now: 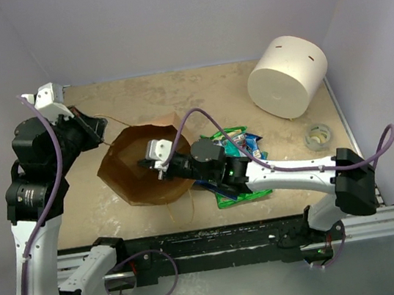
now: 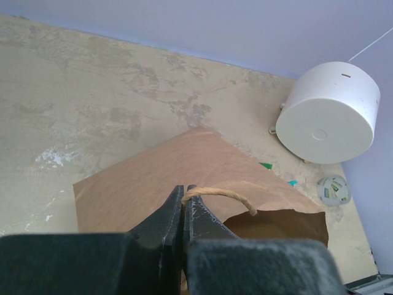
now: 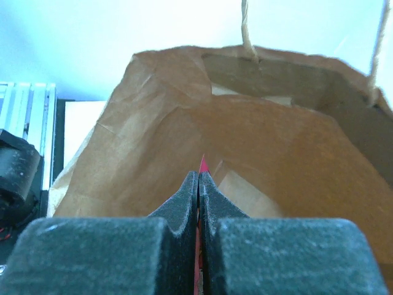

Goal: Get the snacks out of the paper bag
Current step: Take out the snack from the paper bag, then adjust the paper bag at the center of the board.

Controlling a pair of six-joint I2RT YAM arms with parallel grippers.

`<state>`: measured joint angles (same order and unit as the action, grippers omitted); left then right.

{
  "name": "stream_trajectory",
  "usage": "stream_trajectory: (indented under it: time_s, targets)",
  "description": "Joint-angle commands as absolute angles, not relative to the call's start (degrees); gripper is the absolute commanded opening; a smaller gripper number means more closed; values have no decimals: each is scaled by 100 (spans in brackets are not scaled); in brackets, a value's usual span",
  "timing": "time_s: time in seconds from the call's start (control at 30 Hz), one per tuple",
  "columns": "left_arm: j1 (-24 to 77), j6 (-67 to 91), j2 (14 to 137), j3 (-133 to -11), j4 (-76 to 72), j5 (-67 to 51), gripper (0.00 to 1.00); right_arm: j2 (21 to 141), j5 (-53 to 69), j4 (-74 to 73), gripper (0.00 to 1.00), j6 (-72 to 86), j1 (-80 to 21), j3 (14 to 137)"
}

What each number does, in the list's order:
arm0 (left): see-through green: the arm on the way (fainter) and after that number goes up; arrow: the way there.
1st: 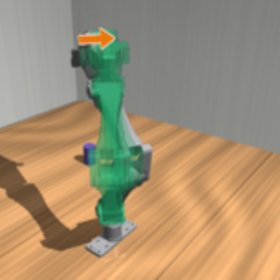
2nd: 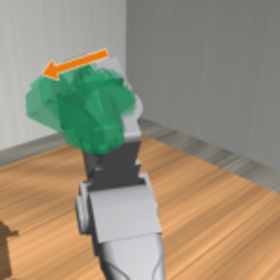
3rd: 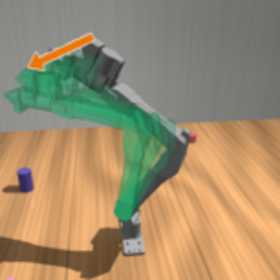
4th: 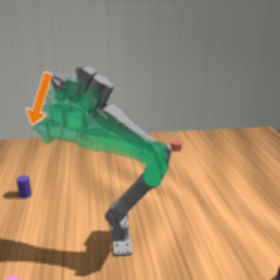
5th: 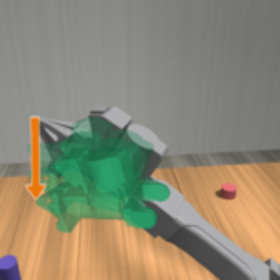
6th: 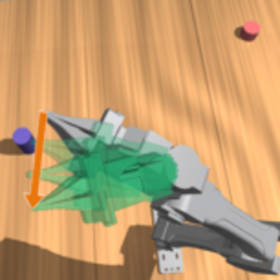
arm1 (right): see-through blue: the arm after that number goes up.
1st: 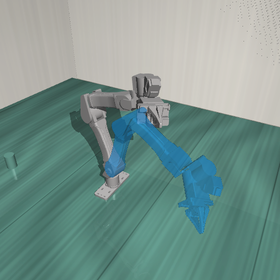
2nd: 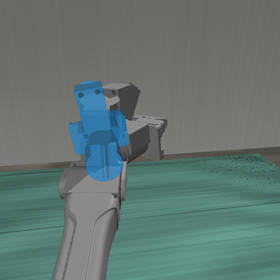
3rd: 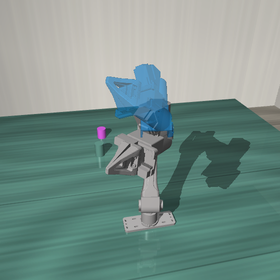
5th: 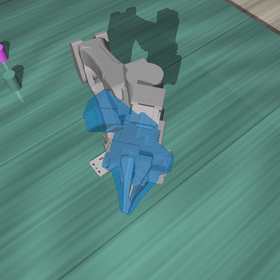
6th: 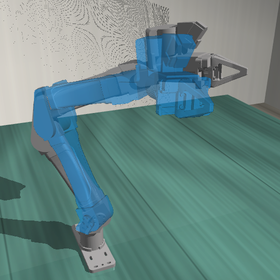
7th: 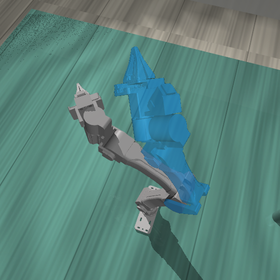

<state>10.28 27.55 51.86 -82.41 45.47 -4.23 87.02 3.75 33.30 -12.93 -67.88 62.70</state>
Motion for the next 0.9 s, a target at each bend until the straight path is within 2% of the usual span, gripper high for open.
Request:
stream_trajectory:
  time_s: [0.0,0.2,0.47,0.6,0.73,0.87]
  targets:
    - [1046,2675,5279,-8645,4478,-108,0,8108,130,3074,0,-1030,-6803,6834]
    - [1046,3051,5566,-8986,4773,-10,0,7709,-548,2742,0,-766,-6803,7391]
    - [1044,3451,5818,-9234,4614,-568,0,7659,-1078,2448,0,-991,-6803,8497]
    - [1044,3568,6038,-9594,4764,-734,0,7629,-1725,2377,0,-1337,-6776,8859]
    - [1046,3690,6268,-9940,5074,-895,0,7512,-2504,2189,0,-1520,-6485,8851]
    - [1046,3832,6327,-10256,5427,-872,0,7127,-2681,1917,0,-1151,-5875,8450]
